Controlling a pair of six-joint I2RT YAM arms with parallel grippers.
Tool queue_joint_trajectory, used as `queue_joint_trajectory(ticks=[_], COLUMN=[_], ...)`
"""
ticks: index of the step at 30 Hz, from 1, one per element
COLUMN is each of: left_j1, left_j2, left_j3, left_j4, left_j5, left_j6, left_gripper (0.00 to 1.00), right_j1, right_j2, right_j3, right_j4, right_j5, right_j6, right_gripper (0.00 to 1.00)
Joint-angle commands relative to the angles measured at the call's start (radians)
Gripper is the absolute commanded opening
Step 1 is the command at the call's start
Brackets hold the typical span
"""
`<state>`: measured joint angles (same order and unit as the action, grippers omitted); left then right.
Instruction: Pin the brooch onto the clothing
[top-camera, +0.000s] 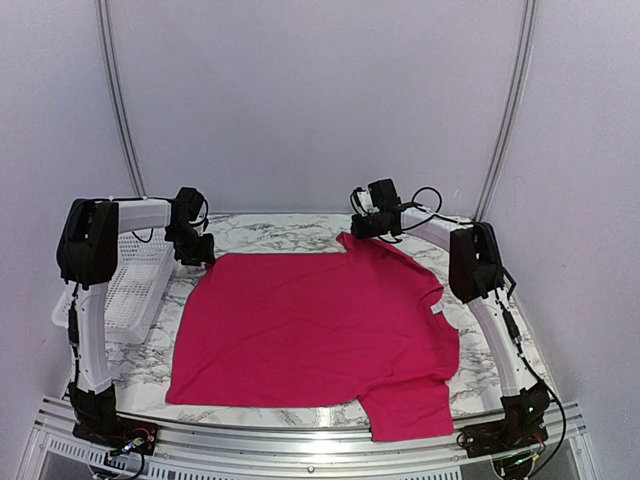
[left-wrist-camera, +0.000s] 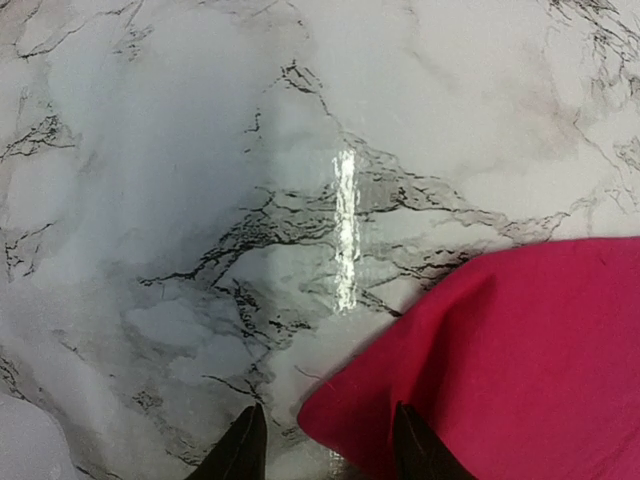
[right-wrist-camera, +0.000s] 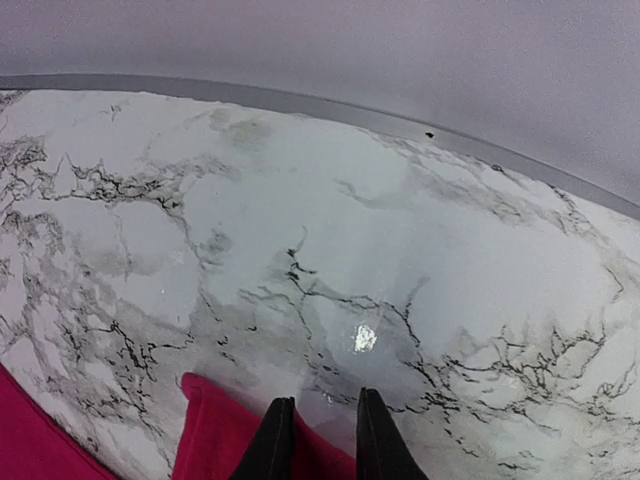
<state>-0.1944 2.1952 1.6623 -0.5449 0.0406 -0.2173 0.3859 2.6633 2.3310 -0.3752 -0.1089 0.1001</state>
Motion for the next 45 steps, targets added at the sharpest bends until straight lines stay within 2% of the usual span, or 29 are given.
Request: queue_joint_trajectory(ticks=[1,6,10,12,13,15,16,24,29,33,37,45], left_j1=[0.004,0.004,0.005,0.003,0.001,-0.002,-0.002,-0.002,-0.002,-0.002,-0.002,-0.002], left_j2=[0.029,0.034,0.057,0.075,0.083,0.09,0.089,0.058,0.09,0.116,0.136,0.165], left_j3=[-0.006,-0.006,0.015,0.032,0.036,0.044,0.047,0.164,0.224,0.233,0.246,0.246], left_j4=[-0.021,-0.02,-0.018,-0.017,-0.014,-0.013,-0.012,0.001,0.001,0.0,-0.001,-0.007], left_j5=[-0.007,0.009,0.055,0.116,0.136,0.149,0.144,-0.18,-0.193,-0.195,-0.226,-0.23], left_j6=[0.019,0.03,0.04,0.049,0.051,0.055,0.057,0.114,0.165,0.181,0.194,0.187], left_gripper=[0.44,0.44,0.39,0.3,0.23,0.02,0.0,0.0,0.0,0.0,0.0,0.0], right_j1=[0.004,0.001,-0.002,-0.004,-0.004,-0.004,-0.005,-0.092,-0.144,-0.184,-0.218,-0.262], right_j2=[0.033,0.042,0.047,0.044,0.04,0.029,0.021,-0.065,-0.113,-0.123,-0.106,0.025], right_j3=[0.021,0.022,0.022,0.022,0.022,0.023,0.024,-0.019,-0.176,-0.227,-0.22,-0.058], right_j4=[0.016,-0.008,-0.023,-0.023,-0.02,-0.009,-0.004,0.101,0.225,0.282,0.355,0.327], right_j5=[-0.015,-0.006,0.004,-0.007,-0.007,-0.001,0.004,-0.071,-0.143,-0.171,-0.224,-0.273], right_j6=[-0.011,-0.042,-0.066,-0.077,-0.078,-0.084,-0.087,-0.022,0.003,0.052,0.092,0.272], right_gripper=[0.16,0.18,0.1,0.0,0.0,0.0,0.0,0.0,0.0,0.0,0.0,0.0])
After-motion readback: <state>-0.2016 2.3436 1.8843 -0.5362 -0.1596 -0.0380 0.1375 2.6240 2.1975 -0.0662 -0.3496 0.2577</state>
